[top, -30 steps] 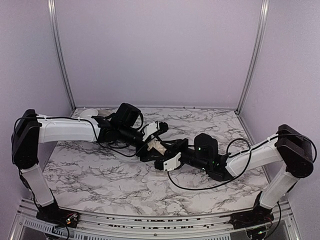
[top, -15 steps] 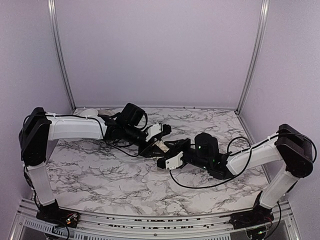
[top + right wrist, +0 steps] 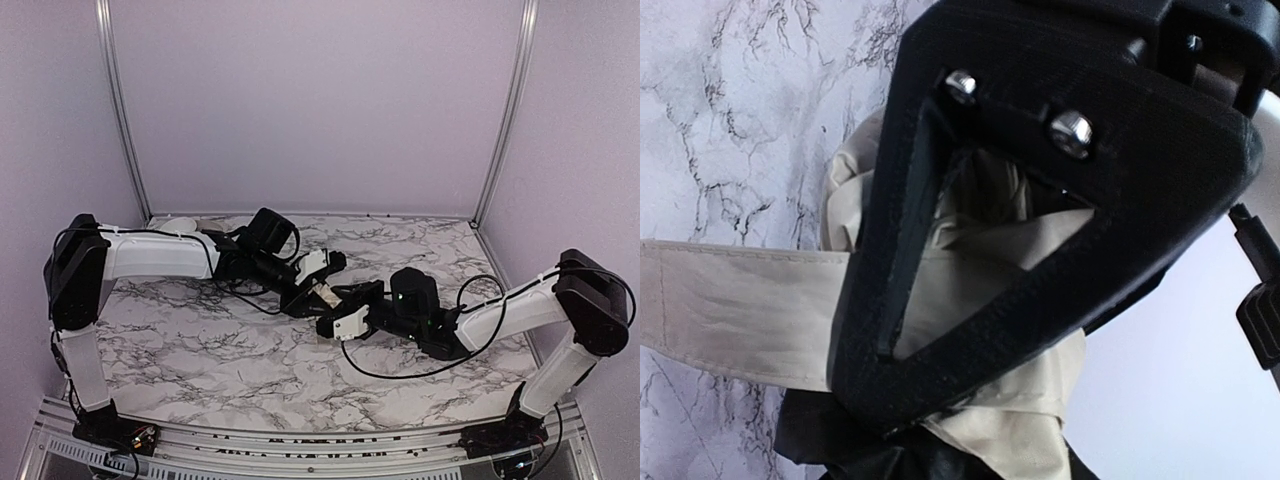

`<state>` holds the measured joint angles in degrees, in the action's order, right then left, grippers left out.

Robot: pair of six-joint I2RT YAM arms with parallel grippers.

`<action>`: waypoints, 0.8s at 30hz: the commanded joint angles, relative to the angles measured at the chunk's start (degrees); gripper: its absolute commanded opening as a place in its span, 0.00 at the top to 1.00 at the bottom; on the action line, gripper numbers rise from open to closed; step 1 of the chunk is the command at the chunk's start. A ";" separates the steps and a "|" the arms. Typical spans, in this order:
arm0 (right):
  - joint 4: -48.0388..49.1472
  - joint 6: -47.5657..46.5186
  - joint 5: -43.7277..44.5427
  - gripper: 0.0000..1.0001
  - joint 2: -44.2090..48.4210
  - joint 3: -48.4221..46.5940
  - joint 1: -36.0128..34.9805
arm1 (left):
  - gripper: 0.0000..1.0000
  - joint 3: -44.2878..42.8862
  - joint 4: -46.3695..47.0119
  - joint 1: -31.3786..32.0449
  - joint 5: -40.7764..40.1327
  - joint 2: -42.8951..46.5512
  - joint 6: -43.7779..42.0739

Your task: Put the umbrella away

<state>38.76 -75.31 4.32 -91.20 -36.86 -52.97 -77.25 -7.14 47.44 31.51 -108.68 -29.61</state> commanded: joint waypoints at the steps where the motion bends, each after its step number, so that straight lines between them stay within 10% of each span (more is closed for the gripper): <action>1: 19.41 7.72 3.14 1.00 1.04 -2.21 0.32 | 0.46 0.96 -7.58 0.37 -3.21 -6.66 3.90; 15: 27.91 -1.69 10.32 1.00 -5.17 -0.09 -0.96 | 0.03 9.01 11.79 0.46 -6.21 2.14 8.47; 24: 30.63 -7.71 12.31 1.00 -6.45 0.50 -2.01 | 0.01 10.17 11.65 0.45 -5.14 7.95 5.91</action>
<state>56.88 -81.10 12.16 -98.50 -34.94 -55.13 -68.03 7.40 47.83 25.21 -103.77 -23.27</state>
